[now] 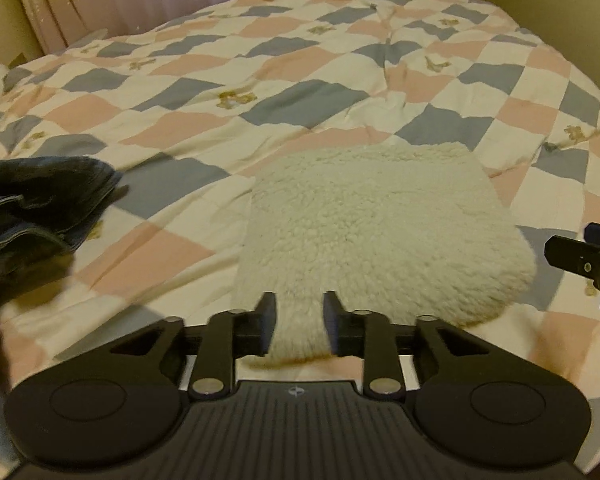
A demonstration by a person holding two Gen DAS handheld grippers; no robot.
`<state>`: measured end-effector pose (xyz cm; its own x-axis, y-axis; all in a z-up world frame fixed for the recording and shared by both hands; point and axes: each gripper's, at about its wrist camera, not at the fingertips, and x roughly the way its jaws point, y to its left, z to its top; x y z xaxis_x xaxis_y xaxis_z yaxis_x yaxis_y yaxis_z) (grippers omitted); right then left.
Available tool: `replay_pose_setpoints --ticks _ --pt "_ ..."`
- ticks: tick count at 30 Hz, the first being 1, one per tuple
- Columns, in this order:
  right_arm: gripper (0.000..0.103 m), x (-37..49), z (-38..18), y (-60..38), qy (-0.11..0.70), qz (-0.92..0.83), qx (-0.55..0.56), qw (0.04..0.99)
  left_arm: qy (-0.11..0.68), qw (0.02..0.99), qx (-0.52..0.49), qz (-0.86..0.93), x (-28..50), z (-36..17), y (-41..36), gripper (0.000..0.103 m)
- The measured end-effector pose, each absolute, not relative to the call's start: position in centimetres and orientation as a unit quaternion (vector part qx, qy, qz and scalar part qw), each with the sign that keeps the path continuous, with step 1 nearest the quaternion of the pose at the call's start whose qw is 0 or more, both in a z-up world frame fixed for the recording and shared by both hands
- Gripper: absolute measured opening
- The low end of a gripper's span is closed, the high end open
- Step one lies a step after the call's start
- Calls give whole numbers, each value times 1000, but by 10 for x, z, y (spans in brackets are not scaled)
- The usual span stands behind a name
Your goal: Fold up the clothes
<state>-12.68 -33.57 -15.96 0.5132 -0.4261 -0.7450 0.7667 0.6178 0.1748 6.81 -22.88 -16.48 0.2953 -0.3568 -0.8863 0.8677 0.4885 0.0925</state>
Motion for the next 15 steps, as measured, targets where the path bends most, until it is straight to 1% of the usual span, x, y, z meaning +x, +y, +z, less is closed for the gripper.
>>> replay_pose_setpoints --ticks 1,5,10,12,14,15 --pt "67 -130 -152 -331 337 -358 256 832 435 746 295 -409 66 -158 -225 34" --pt "67 -140 -130 -318 327 -351 281 831 451 739 285 -412 57 -135 -210 35" --pt "70 -142 -106 -308 319 -344 279 838 429 749 288 -415 50 -108 -195 39" --pt "70 -143 -98 -306 313 -342 279 841 424 753 283 -416 51 -98 -190 39" --pt "75 -142 -90 -304 308 -341 276 844 419 758 279 -415 54 -90 -187 41" --pt "76 -141 -87 -302 308 -340 273 846 417 760 278 -413 55 -87 -186 41"
